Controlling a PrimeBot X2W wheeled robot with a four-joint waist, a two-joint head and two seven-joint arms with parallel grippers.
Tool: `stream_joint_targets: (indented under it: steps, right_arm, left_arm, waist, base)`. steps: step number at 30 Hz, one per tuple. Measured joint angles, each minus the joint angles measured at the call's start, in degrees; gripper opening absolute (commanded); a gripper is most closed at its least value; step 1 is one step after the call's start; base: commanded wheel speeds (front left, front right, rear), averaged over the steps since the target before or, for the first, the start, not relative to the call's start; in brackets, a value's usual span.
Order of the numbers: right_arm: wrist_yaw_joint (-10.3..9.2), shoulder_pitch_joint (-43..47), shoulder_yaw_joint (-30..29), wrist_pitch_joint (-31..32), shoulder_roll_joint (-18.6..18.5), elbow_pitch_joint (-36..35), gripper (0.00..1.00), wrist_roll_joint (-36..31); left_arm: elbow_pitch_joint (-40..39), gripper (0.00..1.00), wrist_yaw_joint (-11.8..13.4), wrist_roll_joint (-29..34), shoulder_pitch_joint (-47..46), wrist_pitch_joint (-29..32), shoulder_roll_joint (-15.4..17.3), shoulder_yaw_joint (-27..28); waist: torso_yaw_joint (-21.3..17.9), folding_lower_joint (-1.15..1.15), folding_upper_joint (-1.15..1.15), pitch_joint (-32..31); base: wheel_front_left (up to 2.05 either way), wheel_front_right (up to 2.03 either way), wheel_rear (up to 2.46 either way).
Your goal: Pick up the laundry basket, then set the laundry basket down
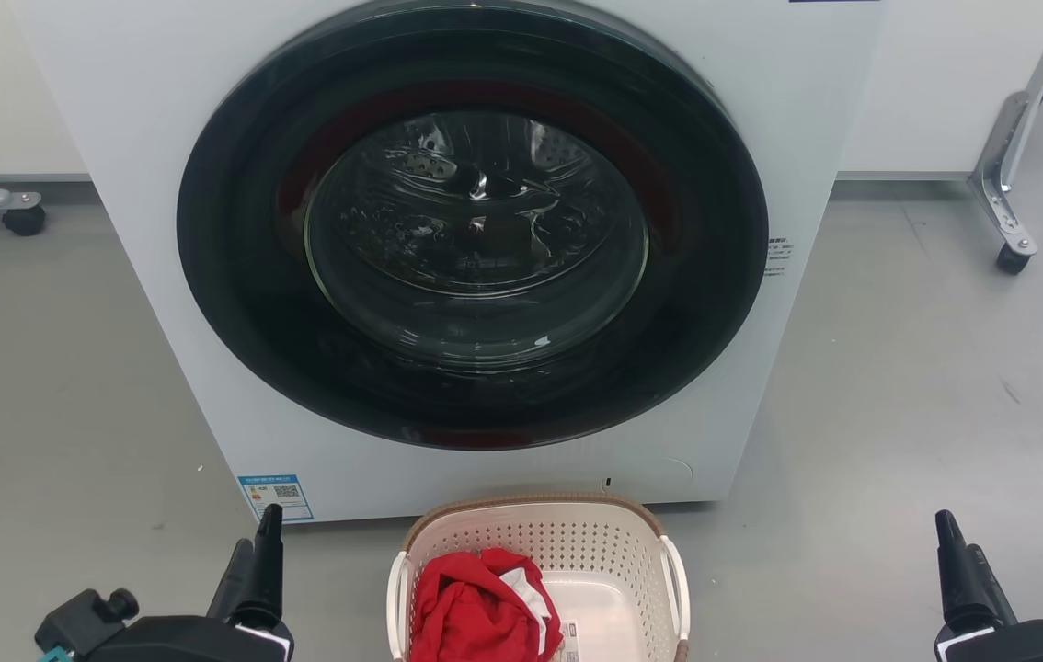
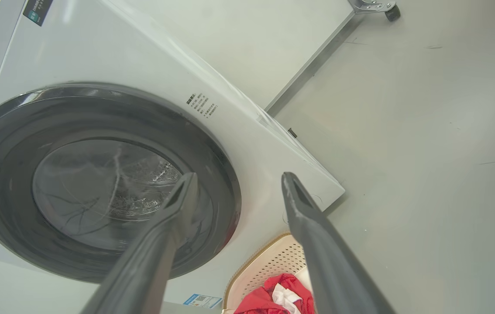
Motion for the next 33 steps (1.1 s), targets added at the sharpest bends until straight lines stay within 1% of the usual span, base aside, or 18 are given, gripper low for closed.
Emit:
stream_joint_targets:
  steps: [6, 14, 16, 17, 20, 21, 25, 28, 30, 33]
  right_arm:
    - [-1.43, -0.1, 2.1, -1.4, -1.4, -0.2, 1.0, -6.3]
    - [-2.5, -0.1, 4.1, -2.9, -2.5, -0.4, 1.0, -13.2]
    - [-2.64, -0.1, 4.6, -3.4, -2.7, -0.4, 1.0, -14.9]
    - [-3.0, -0.1, 4.8, -3.6, -2.9, -0.4, 1.0, -15.5]
    - [-3.05, -0.1, 5.5, -4.3, -3.2, -0.4, 1.0, -18.2]
    - [-3.44, -0.1, 5.8, -4.4, -3.3, -0.4, 1.0, -18.8]
    - [-3.98, -0.1, 6.8, -5.3, -3.7, 0.0, 1.0, -22.0]
    - [-4.03, -0.1, 7.4, -6.0, -4.0, 0.6, 1.0, -24.3]
    - [-4.53, -0.1, 7.8, -6.4, -4.2, 0.9, 1.0, -25.7]
    - [-4.68, -0.1, 8.4, -6.9, -4.4, 1.5, 1.0, -27.9]
  left_arm:
    - [-0.3, 1.0, 2.0, 6.9, -0.8, -1.5, 1.4, -2.7]
    - [-0.9, 1.0, 3.6, 15.9, -0.8, -3.0, 2.8, -5.6]
    - [-1.1, 1.0, 4.0, 17.4, -0.8, -3.5, 2.9, -6.0]
    - [-1.2, 1.0, 4.1, 18.1, -0.8, -3.6, 3.0, -6.3]
    - [-1.3, 1.0, 4.7, 20.9, -0.8, -4.3, 3.0, -6.9]
    - [-1.4, 1.0, 5.0, 21.6, -0.8, -4.5, 3.1, -7.1]
    - [-1.5, 1.0, 5.5, 25.0, -0.7, -5.4, 3.2, -7.8]
    - [-1.5, 1.0, 6.0, 27.7, -0.6, -6.0, 3.2, -8.3]
    - [-1.4, 1.0, 6.3, 29.2, -0.6, -6.4, 3.3, -8.6]
    - [-1.4, 1.0, 6.8, 31.6, -0.6, -7.0, 3.3, -9.0]
  waist:
    - [-0.1, 0.0, 0.0, -0.1]
    - [-0.2, 0.0, 0.0, -0.2]
    - [-0.2, 0.0, 0.0, -0.3]
    - [-0.2, 0.0, 0.0, -0.3]
    - [-0.2, 0.0, 0.0, -0.4]
    - [-0.2, 0.0, 0.0, -0.4]
    - [-0.1, 0.0, 0.0, -0.5]
    - [-0.1, 0.0, 0.0, -0.5]
    - [-0.1, 0.0, 0.0, -0.5]
    - [0.0, 0.0, 0.0, -0.5]
  base:
    - [0.0, 0.0, 0.0]
    - [0.0, 0.0, 0.0]
    - [0.0, 0.0, 0.0]
    - [0.0, 0.0, 0.0]
    - [0.0, 0.0, 0.0]
    - [0.0, 0.0, 0.0]
    - [0.0, 0.0, 0.0]
    - [0.0, 0.0, 0.0]
    - [0.0, 0.0, 0.0]
    - [0.0, 0.0, 0.0]
